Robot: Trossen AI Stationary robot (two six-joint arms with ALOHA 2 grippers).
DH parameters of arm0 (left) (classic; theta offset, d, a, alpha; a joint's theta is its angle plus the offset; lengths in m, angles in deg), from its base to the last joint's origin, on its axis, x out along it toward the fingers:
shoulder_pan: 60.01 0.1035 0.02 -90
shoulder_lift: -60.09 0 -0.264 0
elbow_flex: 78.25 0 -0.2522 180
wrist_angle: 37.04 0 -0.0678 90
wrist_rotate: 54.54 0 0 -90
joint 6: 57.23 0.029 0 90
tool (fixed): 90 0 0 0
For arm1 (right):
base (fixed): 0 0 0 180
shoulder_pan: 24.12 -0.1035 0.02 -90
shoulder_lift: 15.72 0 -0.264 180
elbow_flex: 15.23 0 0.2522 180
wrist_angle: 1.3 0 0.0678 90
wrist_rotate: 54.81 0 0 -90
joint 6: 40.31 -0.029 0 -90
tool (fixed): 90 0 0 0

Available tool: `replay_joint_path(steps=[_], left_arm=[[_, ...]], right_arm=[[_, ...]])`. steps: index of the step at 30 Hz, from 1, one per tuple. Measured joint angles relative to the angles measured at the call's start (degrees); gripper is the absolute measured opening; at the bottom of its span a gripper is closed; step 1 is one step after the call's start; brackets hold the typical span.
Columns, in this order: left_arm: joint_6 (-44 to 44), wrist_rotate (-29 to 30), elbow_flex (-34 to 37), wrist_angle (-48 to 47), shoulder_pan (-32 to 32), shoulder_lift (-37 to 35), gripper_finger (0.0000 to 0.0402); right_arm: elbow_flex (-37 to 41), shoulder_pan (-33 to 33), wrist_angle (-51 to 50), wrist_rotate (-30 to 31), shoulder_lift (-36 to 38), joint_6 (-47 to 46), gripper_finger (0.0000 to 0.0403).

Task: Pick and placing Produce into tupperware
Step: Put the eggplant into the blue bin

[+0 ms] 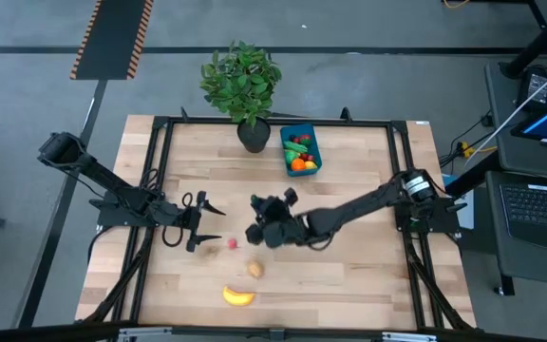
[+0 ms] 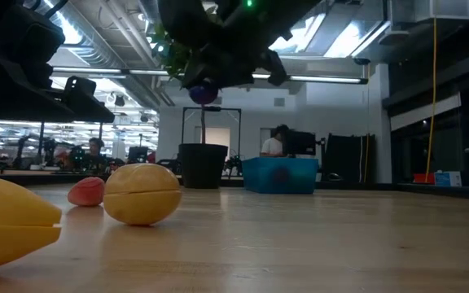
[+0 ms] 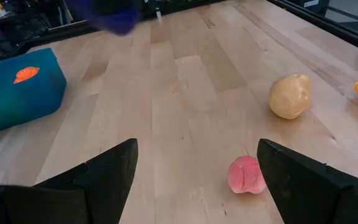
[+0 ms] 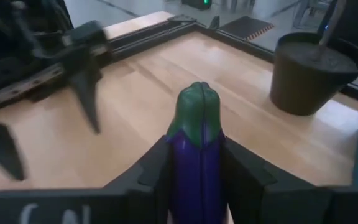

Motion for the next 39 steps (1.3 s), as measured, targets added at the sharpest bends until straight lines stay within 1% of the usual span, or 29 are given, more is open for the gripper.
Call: replay_joint_path(steps=[2, 5, 9, 12, 14, 18, 21, 25, 29, 33, 39], left_arm=[[0.0, 0.0, 0.0, 0.0, 0.0, 0.0, 0.0324], [0.0, 0.0, 0.0, -0.1, 0.0, 0.0, 0.0324], [0.0, 0.0, 0.0, -0.3, 0.0, 0.0, 0.0324], [0.0, 0.0, 0.0, -0.6, 0.0, 0.0, 0.0324], [0.0, 0.0, 0.0, -0.7, 0.0, 0.0, 0.0324], [0.0, 0.0, 0.0, -1.1, 0.1, 0.0, 0.0324], [0.0, 0.1, 0.0, -1.2, 0.1, 0.0, 0.0324], [-0.1, 0.4, 0.0, -1.2, 0.5, 0.0, 0.0324], [-0.5, 0.6, 0.0, -1.2, 1.7, 0.0, 0.0324], [-0.6, 0.6, 0.0, -1.2, 2.7, 0.0, 0.0324], [-2.0, 0.6, 0.0, -1.3, 3.8, 0.0, 0.0324]], right_arm=[[0.4, 1.7, 0.4, -1.9, 0.9, 1.7, 0.0114], [2.3, 4.3, 1.2, -3.1, 3.1, 4.2, 0.0114], [8.6, 8.6, 2.6, -4.4, 7.1, 1.8, 0.0114], [15.6, 11.6, 11.3, -9.5, 11.1, 4.0, 0.0114], [20.4, 13.0, 19.2, -12.8, 13.6, 5.9, 0.0114], [29.6, 15.5, 29.4, -15.4, 18.4, 7.2, 0.0114], [33.7, 16.9, 31.5, -16.6, 21.9, 8.4, 0.0114], [37.5, 17.4, 31.3, -18.9, 25.0, 12.3, 0.0114], [41.3, 18.6, 31.4, -18.6, 28.1, 14.6, 0.0114], [46.6, 19.5, 32.1, -18.6, 31.0, 14.2, 0.0114], [54.6, 19.9, 39.7, -20.0, 34.7, 13.6, 0.0114]])
